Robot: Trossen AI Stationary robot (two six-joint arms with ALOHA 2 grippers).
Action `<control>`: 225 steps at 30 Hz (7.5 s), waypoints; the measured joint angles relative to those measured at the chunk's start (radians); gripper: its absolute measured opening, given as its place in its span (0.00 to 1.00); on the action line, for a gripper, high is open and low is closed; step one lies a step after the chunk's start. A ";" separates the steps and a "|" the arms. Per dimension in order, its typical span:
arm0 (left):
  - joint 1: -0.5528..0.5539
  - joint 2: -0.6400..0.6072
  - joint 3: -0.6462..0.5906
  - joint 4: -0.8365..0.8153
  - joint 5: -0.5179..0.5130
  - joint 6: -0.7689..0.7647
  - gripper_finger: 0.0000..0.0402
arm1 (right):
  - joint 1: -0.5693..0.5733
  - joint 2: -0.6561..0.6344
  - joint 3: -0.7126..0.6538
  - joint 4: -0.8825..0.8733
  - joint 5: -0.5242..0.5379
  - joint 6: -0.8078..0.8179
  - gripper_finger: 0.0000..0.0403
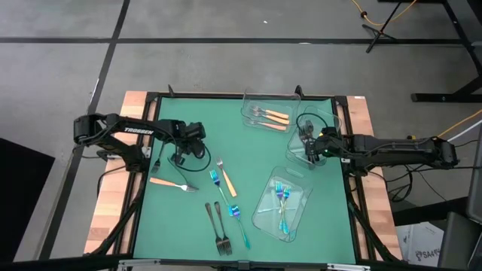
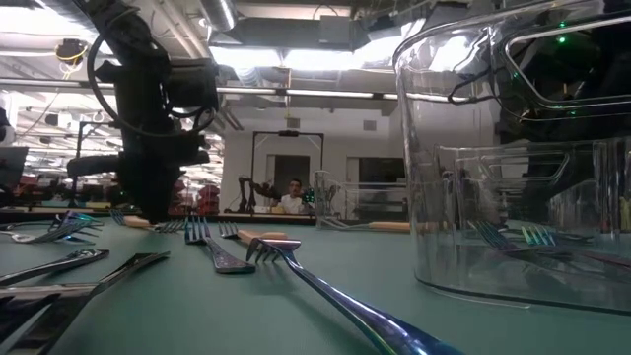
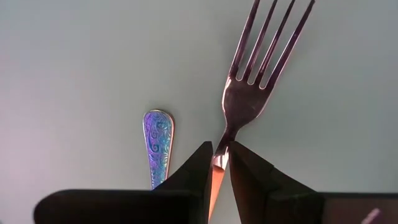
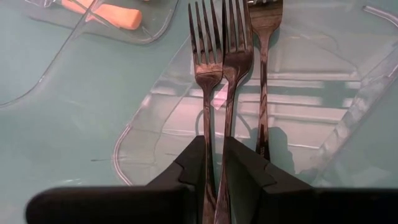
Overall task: Sort silverware by color (type)
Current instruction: Put the orange fork into the top transparent bin
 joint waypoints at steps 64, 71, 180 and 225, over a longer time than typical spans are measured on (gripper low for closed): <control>0.042 0.000 -0.059 0.101 0.113 -0.364 0.06 | 0.000 0.000 0.000 0.001 0.001 0.000 0.14; 0.042 0.001 -0.060 0.127 0.137 -0.465 0.06 | 0.000 0.000 0.000 0.002 0.000 0.000 0.14; -0.177 0.000 -0.058 1.630 0.371 -0.896 0.06 | 0.000 0.753 0.475 1.302 -0.657 -1.128 0.42; -0.179 0.000 -0.059 1.657 0.439 -0.895 0.06 | 0.000 0.850 0.582 1.303 -0.901 -1.181 0.02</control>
